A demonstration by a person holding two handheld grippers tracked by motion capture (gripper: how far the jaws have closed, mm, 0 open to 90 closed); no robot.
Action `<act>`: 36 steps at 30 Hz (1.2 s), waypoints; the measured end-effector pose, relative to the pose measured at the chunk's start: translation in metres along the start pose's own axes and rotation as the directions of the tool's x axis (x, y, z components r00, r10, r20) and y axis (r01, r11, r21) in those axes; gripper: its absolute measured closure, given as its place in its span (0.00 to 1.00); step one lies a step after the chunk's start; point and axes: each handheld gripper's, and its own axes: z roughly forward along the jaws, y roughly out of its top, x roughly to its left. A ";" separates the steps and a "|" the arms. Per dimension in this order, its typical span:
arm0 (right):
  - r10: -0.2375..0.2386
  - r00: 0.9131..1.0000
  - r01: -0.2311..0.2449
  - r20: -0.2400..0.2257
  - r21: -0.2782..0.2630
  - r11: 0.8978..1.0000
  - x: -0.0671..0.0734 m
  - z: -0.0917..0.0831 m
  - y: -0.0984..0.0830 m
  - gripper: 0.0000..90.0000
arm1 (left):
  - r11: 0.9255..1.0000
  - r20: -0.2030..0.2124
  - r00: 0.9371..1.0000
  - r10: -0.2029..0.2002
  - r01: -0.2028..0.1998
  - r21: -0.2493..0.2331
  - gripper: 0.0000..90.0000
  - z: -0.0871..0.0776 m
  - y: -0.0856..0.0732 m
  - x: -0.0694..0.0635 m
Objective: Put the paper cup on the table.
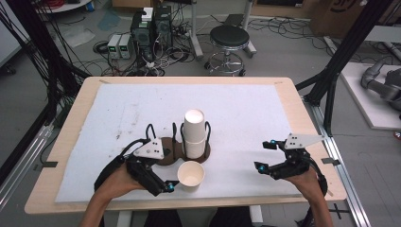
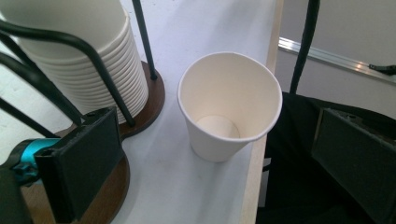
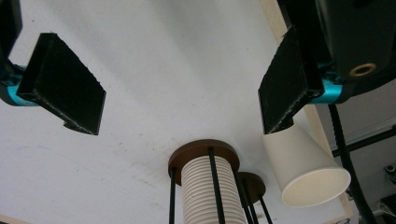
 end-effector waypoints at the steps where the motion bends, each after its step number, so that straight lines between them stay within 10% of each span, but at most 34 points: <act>1: -0.001 1.000 0.001 0.001 0.000 1.000 0.000 0.000 0.000 0.17 | 1.000 -0.010 1.000 -0.002 0.002 -0.006 0.02 -0.002 -0.002 0.000; 18: 0.004 1.000 -0.004 0.019 0.006 1.000 0.001 0.001 -0.002 0.17 | 0.984 -0.148 0.983 -0.112 0.090 -0.152 0.02 -0.040 -0.048 0.003; 36: 0.006 1.000 -0.006 0.022 -0.006 1.000 0.000 0.010 0.001 0.17 | 0.952 -0.253 0.942 -0.222 0.153 -0.264 0.02 -0.071 -0.085 0.010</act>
